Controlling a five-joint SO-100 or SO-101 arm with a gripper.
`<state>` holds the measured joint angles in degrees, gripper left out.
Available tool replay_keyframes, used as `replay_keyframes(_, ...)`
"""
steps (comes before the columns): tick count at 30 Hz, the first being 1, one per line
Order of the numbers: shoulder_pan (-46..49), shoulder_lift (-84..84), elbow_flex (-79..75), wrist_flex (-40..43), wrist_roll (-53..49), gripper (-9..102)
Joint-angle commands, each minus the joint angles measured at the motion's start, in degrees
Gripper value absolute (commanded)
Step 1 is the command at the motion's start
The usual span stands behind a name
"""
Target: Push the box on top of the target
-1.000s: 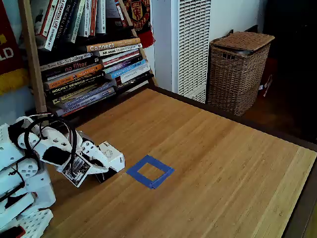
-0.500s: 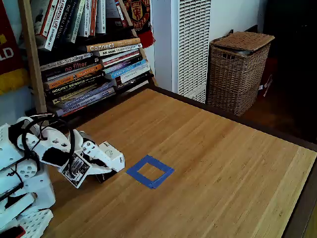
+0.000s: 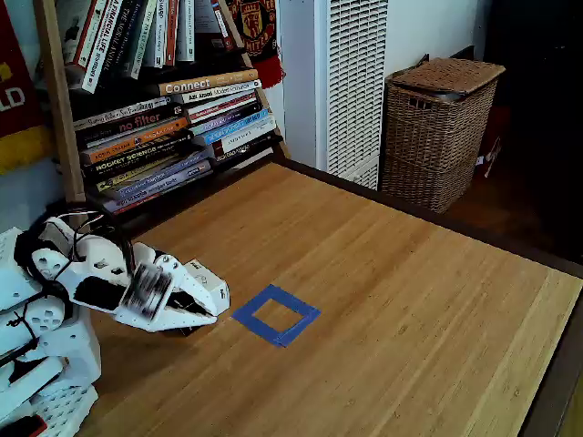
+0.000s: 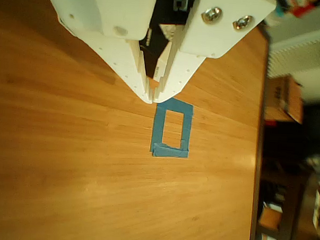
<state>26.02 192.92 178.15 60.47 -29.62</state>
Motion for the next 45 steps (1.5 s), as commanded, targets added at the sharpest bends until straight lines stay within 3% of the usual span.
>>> replay_keyframes(1,1.0,1.1,-0.4,0.4,-5.4,0)
replay_keyframes(15,1.9,-2.4,-4.4,0.5,-22.3,0)
replay_keyframes(22,0.5,-18.2,-11.5,-1.1,-34.6,0)
replay_keyframes(34,-10.8,-16.3,-12.5,9.4,-44.4,0)
replay_keyframes(40,-9.8,-8.2,-11.4,17.1,-51.4,0)
replay_keyframes(45,-5.4,-8.2,-10.4,18.5,-60.9,0)
